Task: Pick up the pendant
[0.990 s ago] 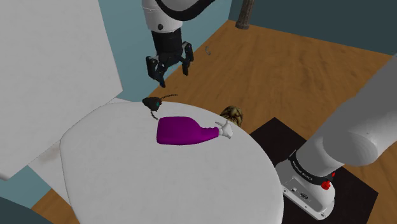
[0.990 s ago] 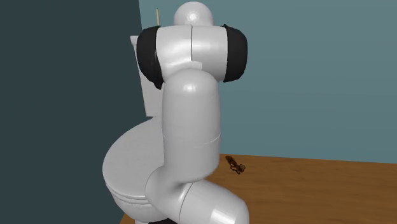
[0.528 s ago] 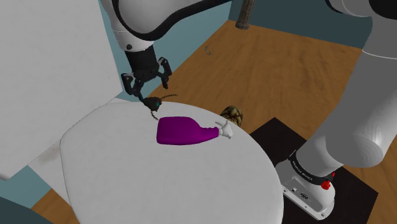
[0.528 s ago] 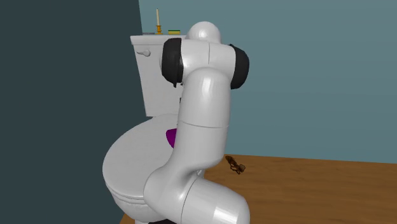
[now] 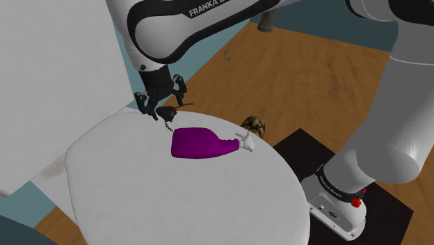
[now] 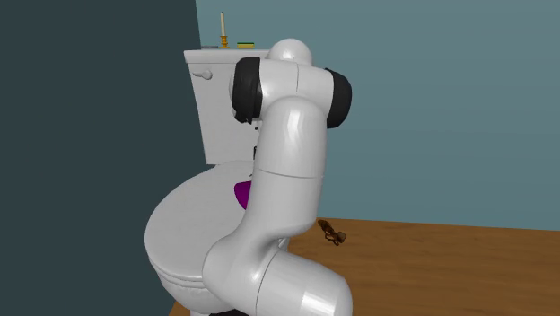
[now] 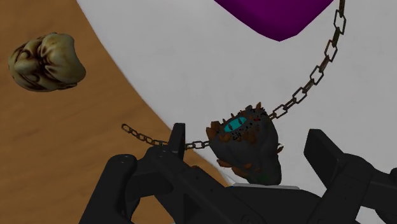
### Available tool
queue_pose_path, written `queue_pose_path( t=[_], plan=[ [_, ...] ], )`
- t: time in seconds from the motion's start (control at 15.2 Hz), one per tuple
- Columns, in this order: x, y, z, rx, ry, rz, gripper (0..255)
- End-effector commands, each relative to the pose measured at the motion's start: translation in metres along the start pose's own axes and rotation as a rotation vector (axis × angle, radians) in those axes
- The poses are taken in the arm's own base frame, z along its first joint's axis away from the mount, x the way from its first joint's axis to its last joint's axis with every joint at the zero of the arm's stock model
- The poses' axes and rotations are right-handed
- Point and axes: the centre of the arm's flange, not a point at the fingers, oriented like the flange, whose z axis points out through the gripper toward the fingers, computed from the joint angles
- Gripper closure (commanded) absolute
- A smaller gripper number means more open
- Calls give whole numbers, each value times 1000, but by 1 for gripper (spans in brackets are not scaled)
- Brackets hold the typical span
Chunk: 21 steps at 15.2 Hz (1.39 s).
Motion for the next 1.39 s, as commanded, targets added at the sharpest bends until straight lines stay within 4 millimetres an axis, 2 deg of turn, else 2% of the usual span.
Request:
queue_pose_path(
  t=[0.0, 0.59, 1.32],
  plan=[
    [0, 0, 2, 0, 0, 0, 255],
    [0, 0, 1, 0, 0, 0, 255],
    [-6, 7, -56, 0, 0, 0, 255]
  ],
)
